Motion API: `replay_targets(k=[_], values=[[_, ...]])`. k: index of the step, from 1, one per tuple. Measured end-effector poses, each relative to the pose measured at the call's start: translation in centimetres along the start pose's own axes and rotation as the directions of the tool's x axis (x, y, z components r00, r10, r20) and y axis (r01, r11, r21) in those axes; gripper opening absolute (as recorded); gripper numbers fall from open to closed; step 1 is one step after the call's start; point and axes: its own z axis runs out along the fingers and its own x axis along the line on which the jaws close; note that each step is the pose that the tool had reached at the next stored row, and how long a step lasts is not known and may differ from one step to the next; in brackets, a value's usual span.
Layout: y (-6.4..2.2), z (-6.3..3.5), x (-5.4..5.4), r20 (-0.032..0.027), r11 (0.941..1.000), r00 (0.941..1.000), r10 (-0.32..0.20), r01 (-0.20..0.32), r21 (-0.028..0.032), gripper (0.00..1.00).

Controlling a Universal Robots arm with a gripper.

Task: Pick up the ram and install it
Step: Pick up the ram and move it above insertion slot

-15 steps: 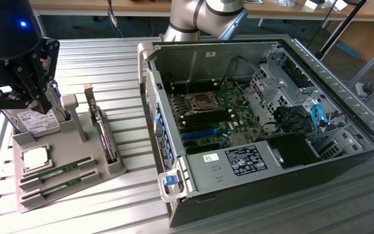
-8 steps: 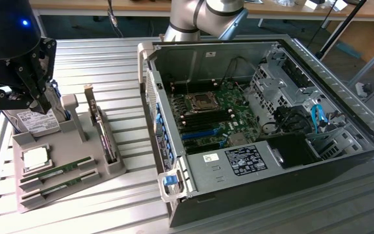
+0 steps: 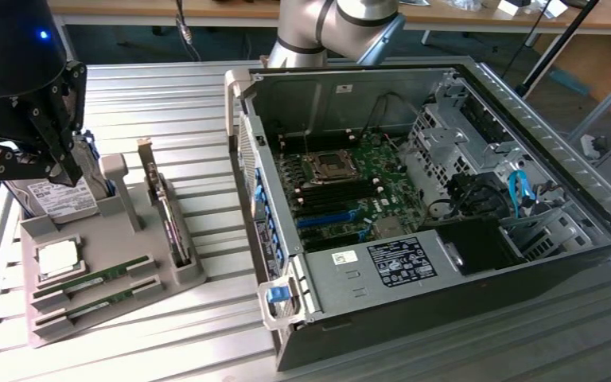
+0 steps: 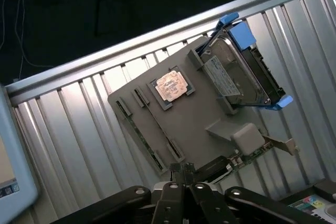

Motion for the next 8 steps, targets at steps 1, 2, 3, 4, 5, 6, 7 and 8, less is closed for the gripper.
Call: replay_targets(k=[1,2,3,4,5,6,7,8], values=[[0.0,0.0,0.0,-0.0004,1.0,1.0,-0.01,0.01,-0.0005,0.11],[-0.01,0.0,0.0,-0.0009,0.9998,0.9998,-0.02,0.02,-0.001,0.11],[0.0,0.0,0.0,-0.0013,0.9996,0.9996,-0.029,0.029,-0.0014,0.11],[-0.01,0.0,0.01,-0.0017,0.9992,0.9992,-0.039,0.039,-0.002,0.11],[0.0,0.0,0.01,-0.0021,0.9988,0.9988,-0.049,0.049,-0.0025,0.11],[0.0,0.0,0.01,-0.0025,0.9983,0.9983,-0.059,0.059,-0.003,0.11],[-0.01,0.0,0.01,-0.0029,0.9977,0.9977,-0.068,0.068,-0.0035,0.11],[-0.01,0.0,0.01,-0.0033,0.997,0.997,-0.078,0.078,-0.004,0.11]])
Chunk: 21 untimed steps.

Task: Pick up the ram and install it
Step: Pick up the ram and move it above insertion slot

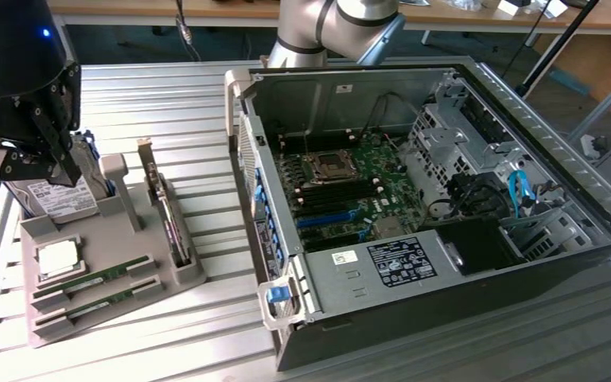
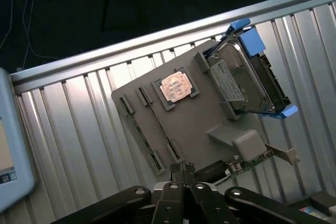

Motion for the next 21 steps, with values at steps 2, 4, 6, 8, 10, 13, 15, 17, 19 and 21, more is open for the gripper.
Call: replay_targets(k=[2,4,6,8,10,13,15,17,19,21], values=[[0.0,0.0,0.0,-0.0009,0.9998,0.9998,-0.02,0.02,-0.001,0.11],[0.0,0.0,0.01,-0.0017,0.9993,0.9993,-0.037,0.037,-0.0019,0.11],[0.0,0.0,0.01,-0.0024,0.9984,0.9984,-0.056,0.056,-0.0029,0.11],[0.0,0.0,0.02,-0.0032,0.9972,0.9972,-0.074,0.074,-0.0039,0.11],[-0.01,0.0,0.02,-0.0039,0.9957,0.9957,-0.092,0.092,-0.0049,0.11],[-0.01,0.0,0.03,-0.0049,0.9932,0.9932,-0.116,0.116,-0.0062,0.11],[-0.01,0.0,0.03,-0.005,0.9929,0.9929,-0.119,0.119,-0.0064,0.11],[-0.01,-0.01,0.03,-0.005,0.9929,0.9929,-0.119,0.119,-0.0064,0.11],[-0.01,0.0,0.03,-0.0051,0.9927,0.9927,-0.121,0.121,-0.0065,0.11],[-0.01,0.0,0.03,-0.0054,0.9915,0.9915,-0.13,0.13,-0.007,0.11]])
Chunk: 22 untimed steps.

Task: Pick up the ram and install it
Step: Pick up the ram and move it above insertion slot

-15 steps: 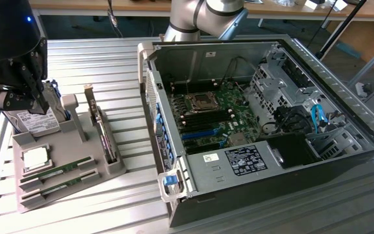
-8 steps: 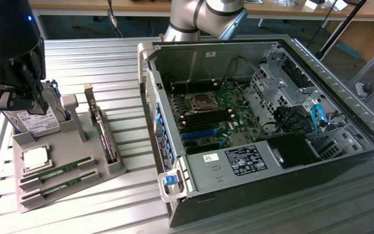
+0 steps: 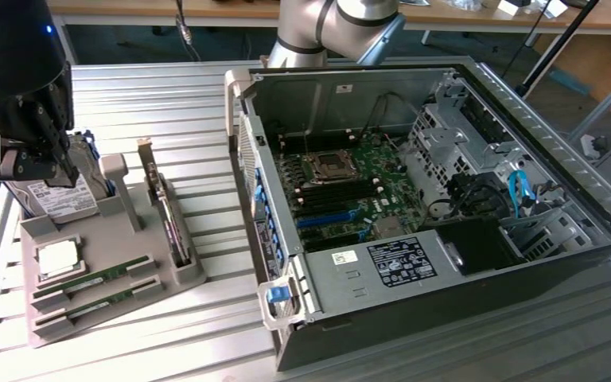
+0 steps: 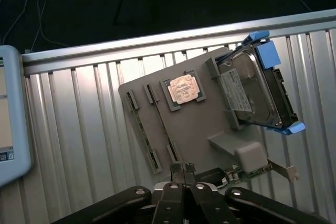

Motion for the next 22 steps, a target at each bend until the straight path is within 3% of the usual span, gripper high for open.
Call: replay_targets(k=[13,22], values=[[0.0,0.0,0.0,-0.0038,0.9961,0.9961,-0.088,0.088,-0.0047,0.11],[0.0,0.0,0.0,-0.0039,0.9958,0.9958,-0.092,0.092,-0.0048,0.11]])
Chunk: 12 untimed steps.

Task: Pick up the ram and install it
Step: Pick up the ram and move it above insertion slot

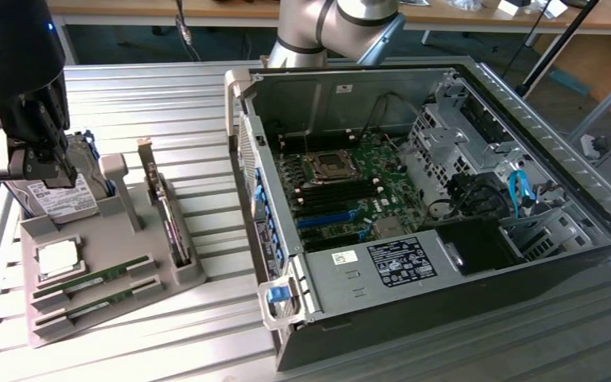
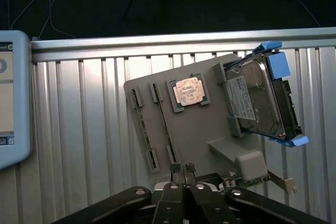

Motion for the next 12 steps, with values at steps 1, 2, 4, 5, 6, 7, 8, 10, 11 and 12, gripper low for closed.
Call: replay_targets(k=[1,2,4,5,6,7,8,10,11,12], values=[[0.0,0.0,0.0,0.0,1.0,1.0,0.0,0.0,-0.0001,0.11],[0.0,0.0,0.0,0.0,1.0,1.0,0.0,0.0,0.0,0.11],[0.0,0.0,0.0,0.0,1.0,1.0,0.0,0.0,0.0,0.11],[0.0,0.0,0.0,-0.0001,1.0,1.0,0.0,0.0,-0.0001,0.11],[0.0,0.0,0.0,0.0,1.0,1.0,0.0,0.0,0.0,0.11],[0.0,0.0,0.0,0.0,1.0,1.0,0.0,0.0,0.0,0.11],[0.0,0.0,0.0,0.0,1.0,1.0,0.0,0.0,0.0,0.23],[0.0,0.01,0.0,0.0,1.0,1.0,-0.005,0.005,-0.0004,0.3],[0.0,0.03,0.0,-0.0017,0.9989,0.9989,-0.046,0.046,-0.0025,0.3],[0.0,0.04,0.0,-0.0029,0.9974,0.9974,-0.072,0.072,-0.0038,0.3]])
